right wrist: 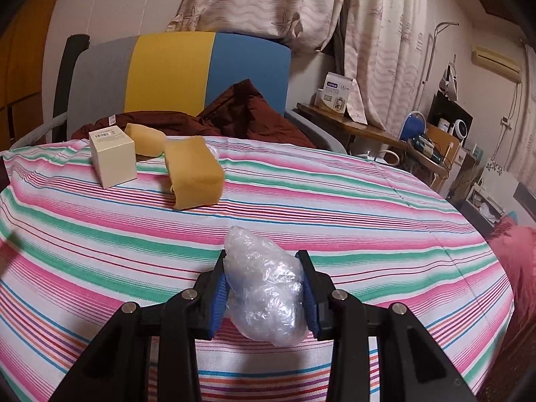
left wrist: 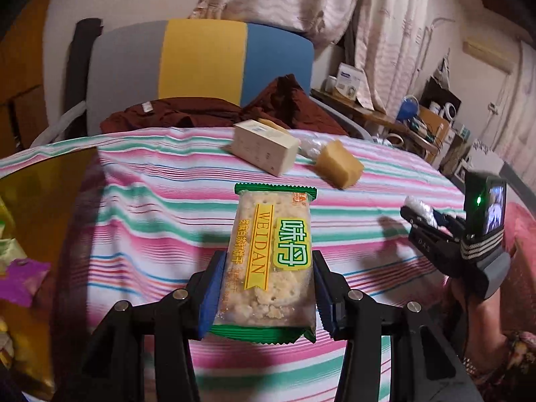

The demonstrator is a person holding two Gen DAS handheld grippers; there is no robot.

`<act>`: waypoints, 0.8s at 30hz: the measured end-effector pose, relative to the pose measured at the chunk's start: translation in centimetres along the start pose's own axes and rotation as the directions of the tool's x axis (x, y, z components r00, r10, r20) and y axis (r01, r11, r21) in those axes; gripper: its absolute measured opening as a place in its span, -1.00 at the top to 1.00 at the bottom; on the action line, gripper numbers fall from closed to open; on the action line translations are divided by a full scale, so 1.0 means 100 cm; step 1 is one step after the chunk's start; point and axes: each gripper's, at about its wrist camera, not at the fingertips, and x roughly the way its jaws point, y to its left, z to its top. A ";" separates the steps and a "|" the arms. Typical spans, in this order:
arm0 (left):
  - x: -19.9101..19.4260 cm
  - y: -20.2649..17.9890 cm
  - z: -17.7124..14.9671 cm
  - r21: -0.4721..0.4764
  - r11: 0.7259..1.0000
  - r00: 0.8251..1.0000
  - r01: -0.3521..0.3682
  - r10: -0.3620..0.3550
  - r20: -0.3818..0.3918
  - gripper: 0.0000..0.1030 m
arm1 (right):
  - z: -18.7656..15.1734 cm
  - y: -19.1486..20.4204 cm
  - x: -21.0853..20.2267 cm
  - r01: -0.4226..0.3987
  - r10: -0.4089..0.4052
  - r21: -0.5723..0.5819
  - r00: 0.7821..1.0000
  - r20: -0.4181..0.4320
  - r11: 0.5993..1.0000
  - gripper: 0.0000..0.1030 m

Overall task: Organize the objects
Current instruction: 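Carry the cracker packet into the gold tin and open the left tool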

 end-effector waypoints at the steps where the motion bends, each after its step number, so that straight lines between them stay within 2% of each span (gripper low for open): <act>1: -0.005 0.006 0.001 -0.015 1.000 1.000 -0.005 0.005 0.004 0.04 | 0.000 0.001 0.000 0.001 -0.001 -0.004 1.000 -0.001 1.000 0.27; 8: -0.035 0.054 0.002 -0.130 0.990 0.998 -0.055 0.059 0.030 0.04 | 0.001 0.007 0.001 0.007 -0.008 -0.035 1.000 -0.004 0.999 0.27; 15: -0.061 0.112 0.008 -0.273 0.955 0.988 -0.120 0.141 0.059 0.04 | 0.001 0.013 0.000 0.018 -0.018 -0.065 1.000 -0.007 0.998 0.27; 19: -0.060 0.146 0.008 -0.357 0.923 0.986 -0.144 0.164 0.024 0.04 | 0.001 0.018 -0.001 0.026 -0.026 -0.090 1.000 0.002 0.996 0.27; 23: -0.048 0.172 0.012 -0.420 0.896 0.990 -0.141 0.137 -0.039 0.03 | 0.000 0.025 -0.003 0.039 -0.037 -0.123 0.999 0.013 0.992 0.27; 24: -0.043 0.176 0.013 -0.418 0.897 0.990 -0.143 0.128 -0.063 0.03 | 0.000 0.026 -0.003 0.041 -0.039 -0.130 0.999 0.015 0.991 0.27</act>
